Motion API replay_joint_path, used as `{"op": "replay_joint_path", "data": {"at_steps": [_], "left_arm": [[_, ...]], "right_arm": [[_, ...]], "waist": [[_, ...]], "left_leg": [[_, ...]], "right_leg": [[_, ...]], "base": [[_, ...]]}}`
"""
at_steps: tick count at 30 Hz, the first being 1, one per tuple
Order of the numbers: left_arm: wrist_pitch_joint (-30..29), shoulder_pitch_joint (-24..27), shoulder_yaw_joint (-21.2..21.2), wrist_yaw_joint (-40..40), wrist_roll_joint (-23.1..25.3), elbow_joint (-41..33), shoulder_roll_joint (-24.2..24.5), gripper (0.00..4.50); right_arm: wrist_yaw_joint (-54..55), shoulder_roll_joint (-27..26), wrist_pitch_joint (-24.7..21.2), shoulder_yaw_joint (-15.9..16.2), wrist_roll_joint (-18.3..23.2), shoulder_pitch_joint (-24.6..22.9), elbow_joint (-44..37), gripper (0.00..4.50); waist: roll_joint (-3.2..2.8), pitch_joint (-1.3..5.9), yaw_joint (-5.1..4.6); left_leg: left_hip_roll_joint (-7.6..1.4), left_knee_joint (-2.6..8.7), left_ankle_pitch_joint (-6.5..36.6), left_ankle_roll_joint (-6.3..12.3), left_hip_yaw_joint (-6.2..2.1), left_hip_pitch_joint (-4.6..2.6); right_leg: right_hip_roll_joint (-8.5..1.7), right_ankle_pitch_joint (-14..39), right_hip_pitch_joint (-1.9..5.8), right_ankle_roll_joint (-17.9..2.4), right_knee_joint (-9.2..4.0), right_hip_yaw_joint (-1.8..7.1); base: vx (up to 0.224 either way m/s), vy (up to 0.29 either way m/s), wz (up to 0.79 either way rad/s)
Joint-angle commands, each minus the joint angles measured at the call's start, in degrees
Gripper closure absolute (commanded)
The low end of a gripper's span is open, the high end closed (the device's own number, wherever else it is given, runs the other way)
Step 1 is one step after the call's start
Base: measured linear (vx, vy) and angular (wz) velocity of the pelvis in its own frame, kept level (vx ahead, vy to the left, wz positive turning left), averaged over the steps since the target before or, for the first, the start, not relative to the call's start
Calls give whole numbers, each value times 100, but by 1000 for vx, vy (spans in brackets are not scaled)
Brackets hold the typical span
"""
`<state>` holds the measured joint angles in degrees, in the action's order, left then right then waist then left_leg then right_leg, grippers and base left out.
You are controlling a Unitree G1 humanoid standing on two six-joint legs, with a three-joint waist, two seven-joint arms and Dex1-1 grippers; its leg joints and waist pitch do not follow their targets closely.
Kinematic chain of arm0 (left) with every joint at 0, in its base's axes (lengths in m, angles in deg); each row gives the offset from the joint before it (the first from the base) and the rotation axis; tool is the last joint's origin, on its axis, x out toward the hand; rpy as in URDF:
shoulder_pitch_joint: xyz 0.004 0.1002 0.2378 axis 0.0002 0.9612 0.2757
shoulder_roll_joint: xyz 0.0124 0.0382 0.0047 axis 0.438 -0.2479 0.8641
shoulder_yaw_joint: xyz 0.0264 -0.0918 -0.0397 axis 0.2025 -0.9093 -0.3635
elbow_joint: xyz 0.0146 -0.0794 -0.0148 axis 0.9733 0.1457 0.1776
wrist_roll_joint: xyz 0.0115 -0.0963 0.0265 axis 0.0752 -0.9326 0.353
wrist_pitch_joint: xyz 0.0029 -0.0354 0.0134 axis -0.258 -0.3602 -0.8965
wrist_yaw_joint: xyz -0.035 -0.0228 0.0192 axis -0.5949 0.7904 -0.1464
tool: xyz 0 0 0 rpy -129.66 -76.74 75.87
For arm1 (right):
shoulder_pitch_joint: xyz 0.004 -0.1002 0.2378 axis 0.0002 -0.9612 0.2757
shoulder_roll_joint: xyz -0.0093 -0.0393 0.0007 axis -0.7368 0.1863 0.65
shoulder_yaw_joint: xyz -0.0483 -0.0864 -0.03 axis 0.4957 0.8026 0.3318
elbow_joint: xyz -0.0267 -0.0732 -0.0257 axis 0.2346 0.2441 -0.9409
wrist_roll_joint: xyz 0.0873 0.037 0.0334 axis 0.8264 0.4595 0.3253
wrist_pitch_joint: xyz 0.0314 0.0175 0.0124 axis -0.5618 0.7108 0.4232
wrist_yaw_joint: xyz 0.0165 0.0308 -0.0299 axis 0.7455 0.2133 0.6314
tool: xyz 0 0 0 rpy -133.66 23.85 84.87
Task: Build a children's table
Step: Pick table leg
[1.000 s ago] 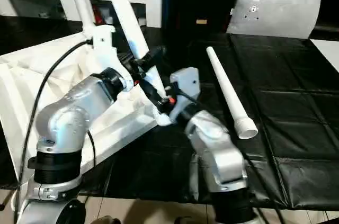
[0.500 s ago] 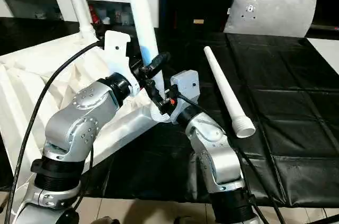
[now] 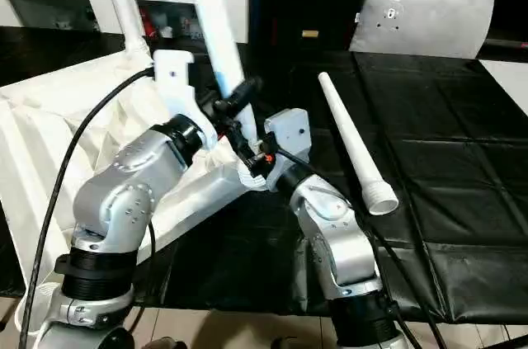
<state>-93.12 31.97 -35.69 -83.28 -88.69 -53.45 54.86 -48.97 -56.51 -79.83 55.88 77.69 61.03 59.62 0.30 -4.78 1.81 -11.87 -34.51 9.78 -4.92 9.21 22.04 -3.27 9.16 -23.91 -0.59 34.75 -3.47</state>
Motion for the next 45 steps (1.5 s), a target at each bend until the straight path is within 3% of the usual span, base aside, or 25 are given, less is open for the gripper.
{"op": "replay_joint_path", "data": {"at_steps": [1, 2, 3, 7, 8, 13, 15, 17, 19, 20, 26, 28, 31, 38, 42, 45], "left_arm": [[-40, -178, -259, 110, -316, 63, -129, 263], [-33, -195, -299, 114, -324, 87, -128, 264], [-20, -217, -336, 113, -323, 124, -112, 264], [10, -254, -412, 121, -310, 190, -54, 264], [11, -257, -420, 123, -300, 195, -42, 264], [32, -292, -473, 118, -270, 289, 18, 264], [35, -336, -489, 40, -250, 371, 141, 264], [-105, -430, -495, -291, -301, 541, 474, 264], [-151, -452, -486, -391, -315, 579, 568, 264], [-235, -504, -511, -580, -368, 658, 740, 264], [-569, -642, -551, -1222, -688, 815, 1172, 264], [-798, -718, -523, -1586, -913, 858, 1350, 264], [-1180, -910, -438, -2286, -1256, 952, 1618, 264], [-1574, -1340, -418, -3033, -1657, 1241, 1854, 264], [-1858, -1553, -543, -3273, -1952, 1429, 1926, 264], [-1864, -1576, -401, -3621, -1942, 1413, 2050, 264]], "right_arm": [[125, 28, 16, -63, -56, 147, 211, 266], [146, 48, 51, -65, -95, 168, 239, 210], [133, 68, 89, -71, -107, 193, 272, 196], [-32, 83, -6, -83, 11, 209, 268, 187], [-70, 93, -14, -77, 27, 209, 263, 160], [-185, 145, -64, -102, 166, 201, 219, 130], [-235, 157, -202, -290, 427, 218, 152, 103], [-361, 189, -652, -865, 1195, 281, -58, 94], [-373, 195, -756, -1029, 1401, 312, -95, 67], [-328, 272, -1177, -1363, 1827, 380, -171, 61], [-704, 784, -1793, -1763, 2490, 426, -287, 5], [-894, 974, -2056, -1822, 2687, 451, -328, 0], [-1239, 1365, -2824, -1765, 3033, 547, -354, 0], [-1752, 1774, -3519, -1528, 3461, 755, -314, 0], [-1889, 1857, -3783, -1589, 3716, 875, -288, 0], [-2117, 1925, -3959, -1605, 3913, 909, -362, 0]], "waist": [[-24, 500, -8], [-26, 495, -12], [-26, 502, -6], [-30, 516, 4], [-30, 516, 9], [-31, 514, 8], [-28, 517, 15], [-26, 519, 21], [-29, 521, 24], [-32, 511, 21], [-44, 517, 60], [-49, 515, 66], [-54, 511, 84], [-39, 494, 109], [-24, 502, 153], [-16, 501, 159]], "left_leg": [[-26, 340, 1253, 94, 29, -53], [-25, 341, 1263, 105, 28, -54], [-29, 337, 1253, 103, 25, -56], [-39, 338, 1161, 133, 21, -54], [-40, 336, 1140, 145, 26, -55], [-33, 331, 1164, 174, 30, -56], [-28, 330, 1174, 183, 32, -64], [-17, 334, 1182, 205, 27, -74], [-28, 344, 1140, 190, 17, -77], [-23, 344, 1122, 175, 22, -83], [-1, 322, 1058, 147, 44, -86], [6, 321, 1040, 143, 42, -85], [-8, 325, 1017, 124, 35, -91], [5, 315, 1044, 109, 49, -94], [7, 309, 996, 105, 51, -100], [-14, 314, 981, 92, 50, -103]], "right_leg": [[-284, 1596, 345, -739, -465, 214], [-284, 1609, 340, -745, -473, 211], [-283, 1593, 344, -728, -468, 210], [-288, 1424, 351, -761, -443, 214], [-289, 1363, 353, -795, -438, 216], [-291, 1438, 363, -787, -451, 210], [-287, 1525, 355, -748, -455, 211], [-272, 1562, 358, -695, -455, 207], [-278, 1486, 356, -695, -438, 204], [-269, 1453, 354, -723, -435, 202], [-287, 1513, 362, -827, -444, 199], [-290, 1559, 365, -844, -445, 193], [-285, 1543, 366, -904, -434, 193], [-297, 1791, 363, -908, -463, 187], [-303, 1819, 365, -934, -461, 178], [-312, 1794, 358, -946, -464, 179]], "base": [[0, 0, 0], [0, 0, 0], [0, 0, 0], [0, 0, 0], [0, 0, 0], [0, 0, 0], [0, 0, 0], [0, 0, 0], [0, 0, 0], [0, 0, 0], [0, 0, 0], [0, 0, 0], [0, 0, 0], [0, 0, 0], [0, 0, 0], [0, 0, 0]]}}
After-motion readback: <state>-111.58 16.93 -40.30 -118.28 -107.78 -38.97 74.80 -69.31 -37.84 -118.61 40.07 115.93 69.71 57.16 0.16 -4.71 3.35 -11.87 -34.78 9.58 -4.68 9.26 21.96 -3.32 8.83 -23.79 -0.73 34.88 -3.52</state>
